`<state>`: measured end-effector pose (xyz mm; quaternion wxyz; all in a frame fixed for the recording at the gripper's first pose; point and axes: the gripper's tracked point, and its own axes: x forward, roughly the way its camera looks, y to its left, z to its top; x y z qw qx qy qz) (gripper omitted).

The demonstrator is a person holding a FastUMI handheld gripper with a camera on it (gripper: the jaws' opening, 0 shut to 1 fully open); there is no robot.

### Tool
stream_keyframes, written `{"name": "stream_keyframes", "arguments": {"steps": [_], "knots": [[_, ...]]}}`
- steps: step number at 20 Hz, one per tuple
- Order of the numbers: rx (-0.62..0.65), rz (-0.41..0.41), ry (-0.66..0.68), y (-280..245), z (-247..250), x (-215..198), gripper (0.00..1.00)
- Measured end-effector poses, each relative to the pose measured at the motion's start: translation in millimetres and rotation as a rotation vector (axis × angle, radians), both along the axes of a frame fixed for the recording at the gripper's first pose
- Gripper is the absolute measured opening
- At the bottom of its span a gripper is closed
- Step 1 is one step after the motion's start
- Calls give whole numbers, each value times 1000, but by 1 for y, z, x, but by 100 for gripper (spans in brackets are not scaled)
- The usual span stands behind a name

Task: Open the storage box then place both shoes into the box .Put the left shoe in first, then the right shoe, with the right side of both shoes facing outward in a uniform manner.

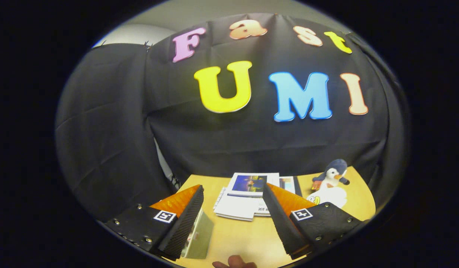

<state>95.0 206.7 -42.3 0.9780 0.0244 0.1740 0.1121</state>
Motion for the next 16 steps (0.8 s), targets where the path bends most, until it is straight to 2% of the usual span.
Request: {"name": "stream_keyframes", "arguments": {"steps": [3,6,12,16], "knots": [[-17,-87,-136,-55,24,0,97],[12,-126,-185,-93,35,-4,97],[-48,-186,-295,-165,51,-5,97],[-27,-174,-300,-183,42,-5,96]]}}
